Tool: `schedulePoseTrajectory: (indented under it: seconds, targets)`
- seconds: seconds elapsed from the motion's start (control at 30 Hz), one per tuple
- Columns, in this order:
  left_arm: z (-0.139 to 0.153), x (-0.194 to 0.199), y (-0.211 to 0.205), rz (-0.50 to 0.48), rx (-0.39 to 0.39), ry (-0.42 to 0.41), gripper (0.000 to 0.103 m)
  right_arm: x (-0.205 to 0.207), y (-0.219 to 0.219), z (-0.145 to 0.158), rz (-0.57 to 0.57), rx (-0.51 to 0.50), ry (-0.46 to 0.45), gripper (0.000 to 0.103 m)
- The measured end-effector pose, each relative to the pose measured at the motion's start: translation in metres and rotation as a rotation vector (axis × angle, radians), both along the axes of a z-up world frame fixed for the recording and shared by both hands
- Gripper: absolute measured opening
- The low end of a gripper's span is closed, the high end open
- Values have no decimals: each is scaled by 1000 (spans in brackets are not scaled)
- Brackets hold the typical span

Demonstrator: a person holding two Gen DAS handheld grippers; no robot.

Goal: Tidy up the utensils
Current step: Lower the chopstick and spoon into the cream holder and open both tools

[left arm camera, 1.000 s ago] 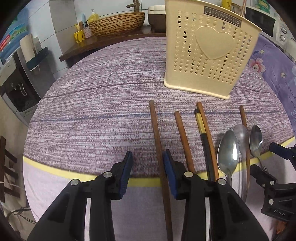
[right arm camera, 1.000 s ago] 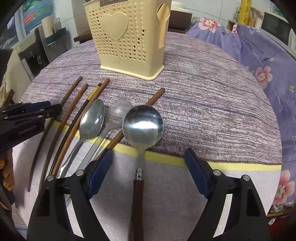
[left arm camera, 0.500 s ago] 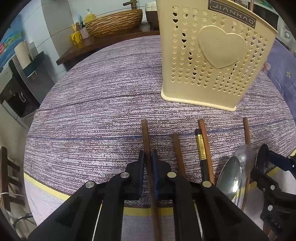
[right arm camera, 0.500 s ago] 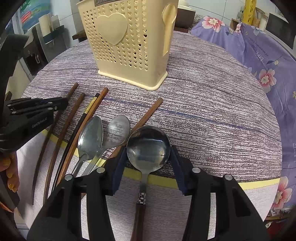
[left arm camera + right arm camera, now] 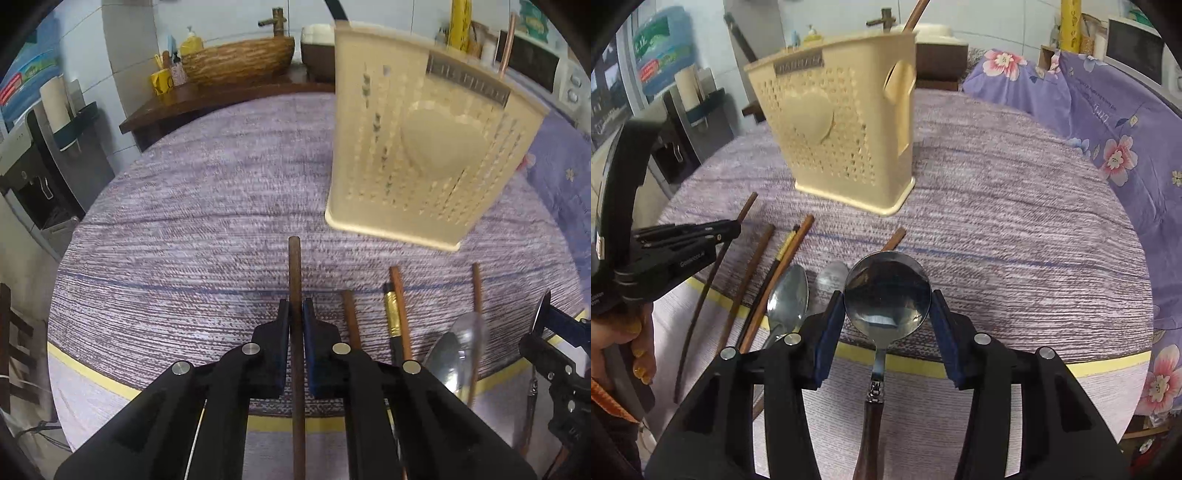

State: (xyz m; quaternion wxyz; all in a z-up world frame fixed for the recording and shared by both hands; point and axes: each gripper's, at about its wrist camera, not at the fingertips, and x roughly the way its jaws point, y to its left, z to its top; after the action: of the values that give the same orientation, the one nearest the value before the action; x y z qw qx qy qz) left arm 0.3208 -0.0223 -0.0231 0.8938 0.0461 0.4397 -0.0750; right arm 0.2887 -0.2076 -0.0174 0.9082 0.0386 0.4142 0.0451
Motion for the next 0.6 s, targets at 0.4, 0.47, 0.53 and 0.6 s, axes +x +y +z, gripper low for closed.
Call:
schedulePoseTrajectory:
  seconds: [0.4,0.47,0.53,0.6]
  targets:
    - [106,-59,33,-7,-146,-265,8,-51,-23,75,-19,42,-202,48]
    - [114,-65,34,-4,-147,-292,8,-53,-22,79,-13,38,-215,48]
    - [118,-69,34,0,-155,-307,8,-53,-21,81,-10,42,-216,48]
    - [121,-71,36,1,-161,-319,8,-53,-21,81,-10,43,-215,48]
